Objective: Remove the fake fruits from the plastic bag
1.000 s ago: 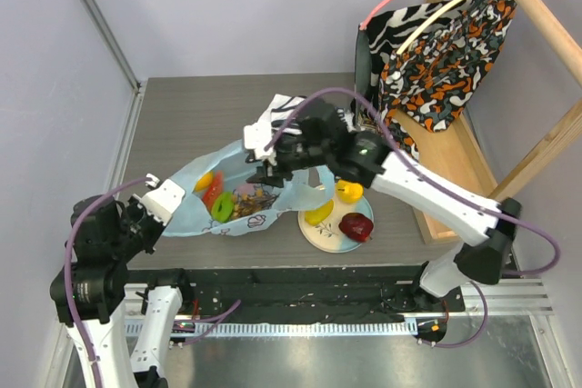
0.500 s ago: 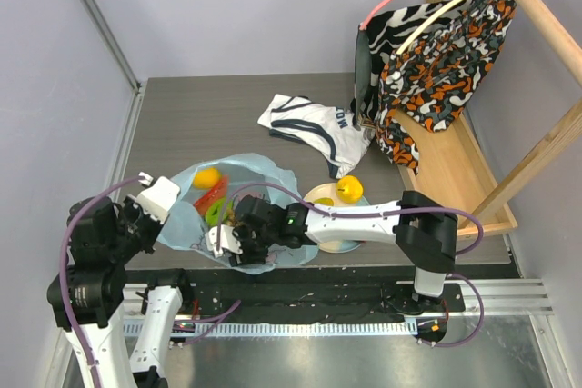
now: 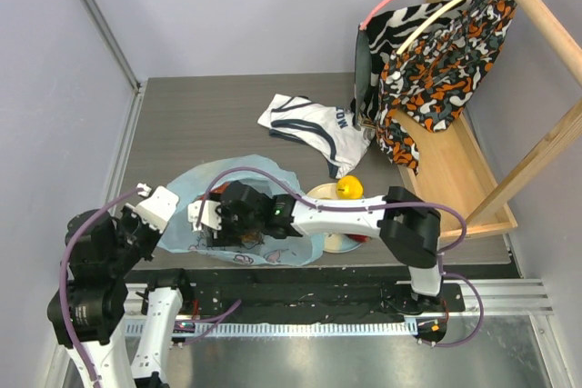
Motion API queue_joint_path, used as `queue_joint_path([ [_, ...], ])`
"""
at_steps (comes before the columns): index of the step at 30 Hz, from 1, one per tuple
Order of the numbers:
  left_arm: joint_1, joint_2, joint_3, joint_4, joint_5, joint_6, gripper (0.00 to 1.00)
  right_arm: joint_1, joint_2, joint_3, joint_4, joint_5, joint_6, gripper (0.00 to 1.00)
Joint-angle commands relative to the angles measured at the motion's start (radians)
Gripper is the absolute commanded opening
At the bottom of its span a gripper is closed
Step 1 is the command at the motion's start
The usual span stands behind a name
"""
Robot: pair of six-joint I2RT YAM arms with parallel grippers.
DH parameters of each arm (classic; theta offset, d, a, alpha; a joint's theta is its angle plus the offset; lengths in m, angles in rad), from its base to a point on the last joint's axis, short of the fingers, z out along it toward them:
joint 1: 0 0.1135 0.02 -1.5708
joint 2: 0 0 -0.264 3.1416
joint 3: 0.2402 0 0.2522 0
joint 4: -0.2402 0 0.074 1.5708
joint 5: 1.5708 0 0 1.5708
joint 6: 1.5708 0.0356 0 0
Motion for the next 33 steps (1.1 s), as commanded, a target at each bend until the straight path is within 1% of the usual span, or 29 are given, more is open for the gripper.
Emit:
queue_joint_path([
  [1, 0.004, -0.037, 0.028, -0.3, 0.001, 0.033, 0.0, 0.011, 0.088, 0.115, 0.015, 0.068, -0.119, 0.79],
  [3, 0.002, -0.055, 0.034, -0.3, -0.004, 0.07, 0.0, 0.015, 0.122, 0.181, -0.028, 0.075, -0.218, 0.8],
  [4, 0.004, -0.072, 0.037, -0.3, -0.007, 0.082, 0.0, 0.018, 0.176, 0.245, -0.09, 0.089, -0.247, 0.8],
  [6, 0.002, -0.084, 0.039, -0.3, -0.007, 0.107, 0.0, 0.018, 0.234, 0.32, -0.169, 0.103, -0.316, 0.81],
  [7, 0.004, -0.095, 0.037, -0.298, -0.008, 0.11, 0.0, 0.018, 0.262, 0.386, -0.23, 0.14, -0.336, 0.82],
  [8, 0.004, -0.097, 0.036, -0.3, -0.004, 0.113, 0.0, 0.02, 0.312, 0.415, -0.261, 0.143, -0.363, 0.83],
  [10, 0.004, -0.101, 0.036, -0.3, -0.001, 0.111, 0.0, 0.021, 0.348, 0.469, -0.292, 0.171, -0.42, 0.85],
  [12, 0.004, -0.104, 0.034, -0.3, 0.007, 0.114, 0.0, 0.023, 0.386, 0.483, -0.294, 0.18, -0.463, 0.88],
  [13, 0.004, -0.106, 0.033, -0.3, 0.013, 0.119, 0.0, 0.024, 0.403, 0.501, -0.298, 0.186, -0.512, 0.89],
  [18, 0.004, -0.11, 0.029, -0.301, 0.028, 0.13, 0.0, 0.035, 0.523, 0.626, -0.393, 0.24, -0.574, 0.91],
  [21, 0.004, -0.106, 0.029, -0.3, 0.034, 0.128, 0.0, 0.035, 0.523, 0.636, -0.399, 0.226, -0.591, 0.8],
  [22, 0.004, -0.104, 0.028, -0.298, 0.041, 0.127, 0.0, 0.035, 0.523, 0.644, -0.393, 0.223, -0.583, 0.68],
  [24, 0.004, -0.101, 0.023, -0.3, 0.048, 0.124, 0.0, 0.034, 0.518, 0.656, -0.392, 0.218, -0.549, 0.59],
  [25, 0.002, -0.097, 0.017, -0.298, 0.054, 0.119, 0.0, 0.034, 0.508, 0.665, -0.392, 0.212, -0.517, 0.48],
  [28, 0.004, -0.087, 0.01, -0.297, 0.071, 0.113, 0.0, 0.029, 0.45, 0.666, -0.395, 0.186, -0.467, 0.41],
  [29, 0.002, -0.086, 0.008, -0.294, 0.073, 0.11, 0.0, 0.028, 0.426, 0.661, -0.393, 0.166, -0.438, 0.36],
  [31, 0.004, -0.077, 0.005, -0.277, 0.074, 0.098, 0.0, 0.026, 0.384, 0.638, -0.387, 0.145, -0.407, 0.33],
  [33, 0.004, -0.071, 0.002, -0.26, 0.073, 0.087, 0.0, 0.024, 0.304, 0.606, -0.354, 0.122, -0.355, 0.32],
])
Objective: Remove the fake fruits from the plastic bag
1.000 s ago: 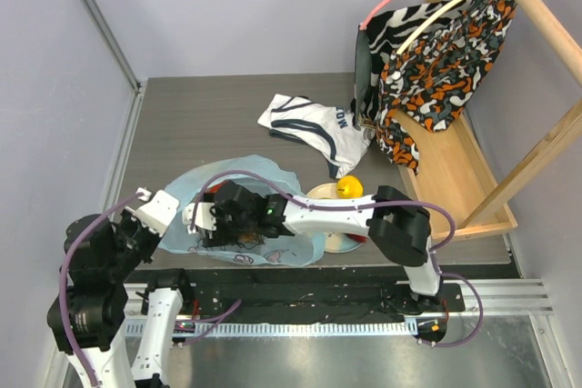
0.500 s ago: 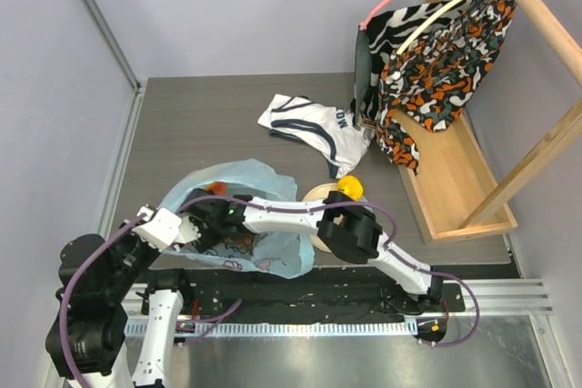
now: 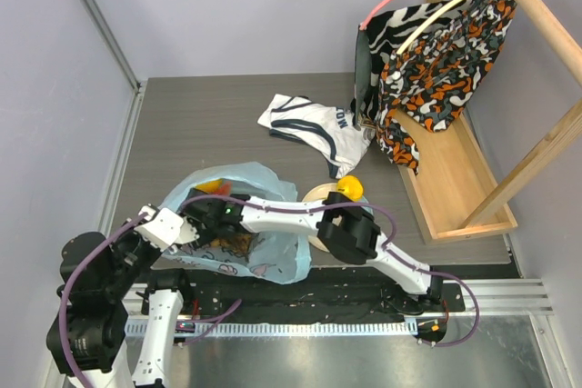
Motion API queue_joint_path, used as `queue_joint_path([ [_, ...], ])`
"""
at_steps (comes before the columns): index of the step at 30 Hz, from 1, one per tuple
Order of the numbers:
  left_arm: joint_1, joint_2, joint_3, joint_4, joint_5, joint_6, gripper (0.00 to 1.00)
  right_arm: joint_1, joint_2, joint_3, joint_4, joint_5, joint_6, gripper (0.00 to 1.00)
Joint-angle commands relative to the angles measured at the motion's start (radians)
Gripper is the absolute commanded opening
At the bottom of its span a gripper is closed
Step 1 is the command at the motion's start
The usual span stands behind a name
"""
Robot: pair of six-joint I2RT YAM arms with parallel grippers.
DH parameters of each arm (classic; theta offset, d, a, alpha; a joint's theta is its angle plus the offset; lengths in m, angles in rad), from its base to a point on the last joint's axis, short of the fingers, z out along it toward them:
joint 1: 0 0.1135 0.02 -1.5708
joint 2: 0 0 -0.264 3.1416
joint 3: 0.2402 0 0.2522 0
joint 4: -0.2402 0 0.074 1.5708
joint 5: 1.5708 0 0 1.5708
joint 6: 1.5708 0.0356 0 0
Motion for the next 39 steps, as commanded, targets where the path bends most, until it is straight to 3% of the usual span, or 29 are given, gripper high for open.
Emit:
queue_joint_path([
  [1, 0.004, 0.043, -0.008, -0.241, 0.028, -0.025, 0.0, -0.009, -0.233, -0.048, 0.04, -0.094, 0.133, 0.32],
  [5, 0.002, 0.084, 0.009, -0.216, 0.046, -0.04, 0.0, -0.032, -0.38, -0.126, 0.101, -0.187, 0.27, 0.3],
  [10, 0.004, 0.124, 0.005, -0.164, 0.045, -0.077, 0.0, -0.118, -0.507, -0.245, 0.264, -0.496, 0.549, 0.31],
  [20, 0.004, 0.328, -0.02, 0.018, -0.012, -0.328, 0.0, -0.241, -0.724, -0.234, 0.126, -0.805, 0.8, 0.32],
  [24, 0.004, 0.38, 0.009, 0.174, -0.03, -0.5, 0.0, -0.279, -0.767, -0.263, 0.042, -0.921, 0.835, 0.35],
  [27, 0.002, 0.449, 0.063, 0.264, 0.015, -0.588, 0.0, -0.301, -0.788, -0.283, 0.04, -0.919, 0.837, 0.35],
  [32, 0.002, 0.619, 0.205, 0.284, -0.016, -0.619, 0.0, -0.399, -0.819, -0.151, -0.027, -0.818, 0.808, 0.32],
  [34, 0.004, 0.644, 0.233, 0.313, -0.067, -0.617, 0.0, -0.462, -0.83, -0.091, -0.157, -0.693, 0.664, 0.31],
  [36, 0.004, 0.64, 0.229, 0.342, -0.147, -0.603, 0.0, -0.505, -0.862, -0.135, -0.239, -0.613, 0.514, 0.31],
  [39, 0.005, 0.624, 0.195, 0.391, -0.227, -0.597, 0.0, -0.601, -0.951, -0.324, -0.321, -0.564, 0.363, 0.3],
])
